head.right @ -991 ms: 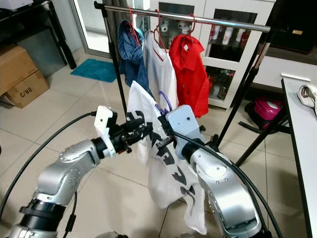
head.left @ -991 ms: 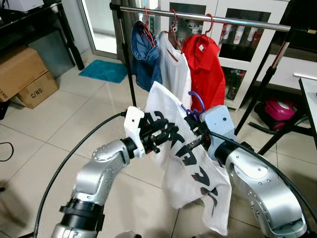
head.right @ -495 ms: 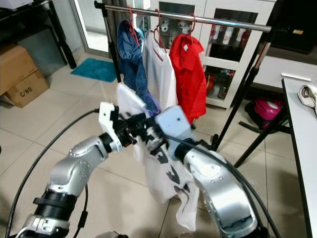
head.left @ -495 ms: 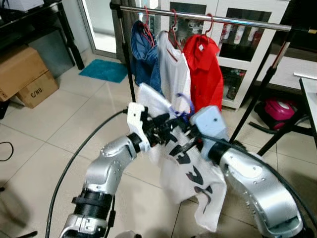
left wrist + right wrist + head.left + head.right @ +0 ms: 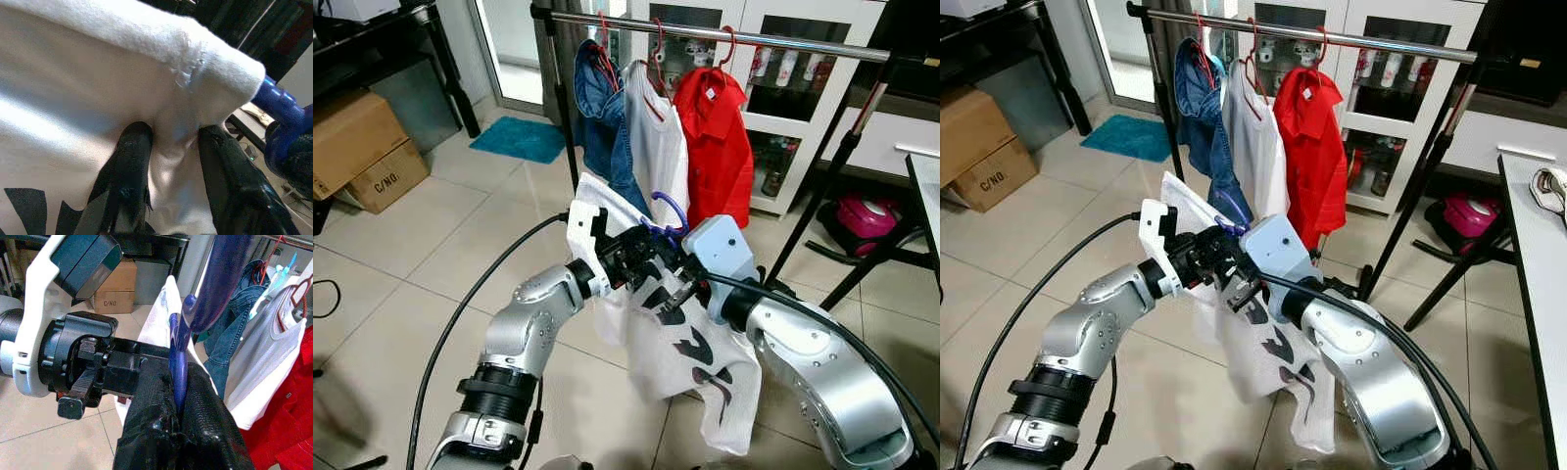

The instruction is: Hang hanger

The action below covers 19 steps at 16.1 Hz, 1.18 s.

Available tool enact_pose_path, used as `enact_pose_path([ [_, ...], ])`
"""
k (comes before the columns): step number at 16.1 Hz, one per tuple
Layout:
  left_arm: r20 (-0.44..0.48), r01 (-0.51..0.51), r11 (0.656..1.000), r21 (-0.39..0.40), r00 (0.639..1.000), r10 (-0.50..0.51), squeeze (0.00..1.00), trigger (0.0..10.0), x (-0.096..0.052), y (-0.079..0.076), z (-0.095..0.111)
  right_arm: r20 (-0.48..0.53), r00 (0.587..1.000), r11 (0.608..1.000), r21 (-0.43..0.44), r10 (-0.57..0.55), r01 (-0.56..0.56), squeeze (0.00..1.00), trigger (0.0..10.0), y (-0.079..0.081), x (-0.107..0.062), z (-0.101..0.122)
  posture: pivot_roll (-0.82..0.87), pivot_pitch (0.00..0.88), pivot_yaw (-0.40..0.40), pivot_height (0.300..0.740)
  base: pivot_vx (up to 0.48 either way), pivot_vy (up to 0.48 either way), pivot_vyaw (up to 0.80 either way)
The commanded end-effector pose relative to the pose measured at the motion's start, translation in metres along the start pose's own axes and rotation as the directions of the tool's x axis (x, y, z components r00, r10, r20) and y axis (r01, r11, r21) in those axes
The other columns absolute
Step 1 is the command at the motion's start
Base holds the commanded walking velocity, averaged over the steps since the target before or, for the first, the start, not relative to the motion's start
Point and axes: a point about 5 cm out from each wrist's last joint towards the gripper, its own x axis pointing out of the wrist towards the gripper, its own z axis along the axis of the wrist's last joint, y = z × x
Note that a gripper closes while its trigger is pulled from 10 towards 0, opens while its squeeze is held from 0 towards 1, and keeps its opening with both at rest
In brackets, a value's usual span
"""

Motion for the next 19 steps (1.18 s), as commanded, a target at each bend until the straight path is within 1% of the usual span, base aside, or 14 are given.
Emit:
enact_pose_path([
  [1, -0.023, 0.010, 1.000, 0.017, 1.000, -0.010, 0.00, 0.0, 0.003, -0.001, 0.000, 0.073, 0.997, 1.000, -0.018, 0.024, -0.023, 0.00, 0.0, 0.005, -0.002, 0.012, -0.17, 0.000, 0.069, 0.740, 0.000, 0.000, 0.00],
  [7, -0.015, -0.005, 0.999, 0.044, 1.000, 0.005, 0.00, 0.0, 0.000, 0.003, 0.001, 0.052, 0.999, 1.000, -0.018, -0.011, 0.012, 0.00, 0.0, 0.000, -0.002, 0.009, -0.16, 0.000, 0.064, 0.740, 0.000, 0.000, 0.00],
  [11, 0.026, -0.023, 0.998, 0.054, 0.999, 0.022, 0.00, 0.0, -0.009, 0.004, 0.007, 0.026, 0.998, 0.998, -0.016, -0.057, 0.057, 0.00, 0.0, -0.009, -0.001, 0.005, -0.15, 0.000, 0.053, 0.740, 0.000, 0.000, 0.00],
  [15, 0.057, 0.029, 0.996, 0.079, 0.998, -0.034, 0.00, 0.0, -0.023, -0.003, 0.016, -0.015, 0.995, 0.994, -0.037, -0.102, 0.101, 0.00, 0.0, -0.020, 0.000, -0.004, -0.13, 0.000, 0.047, 0.740, 0.000, 0.000, 0.00],
  [17, 0.104, 0.025, 0.994, 0.111, 0.994, -0.036, 0.00, 0.0, -0.034, -0.003, 0.032, -0.060, 0.992, 0.992, -0.065, -0.109, 0.105, 0.00, 0.0, -0.026, -0.003, -0.014, -0.13, 0.000, 0.045, 0.740, 0.000, 0.000, 0.00],
  [19, 0.140, -0.026, 0.984, 0.174, 0.990, 0.002, 0.00, 0.0, -0.044, 0.006, 0.052, -0.104, 0.992, 0.994, -0.089, -0.073, 0.064, 0.00, 0.0, -0.025, -0.006, -0.024, -0.13, 0.000, 0.043, 0.740, 0.000, 0.000, 0.00],
])
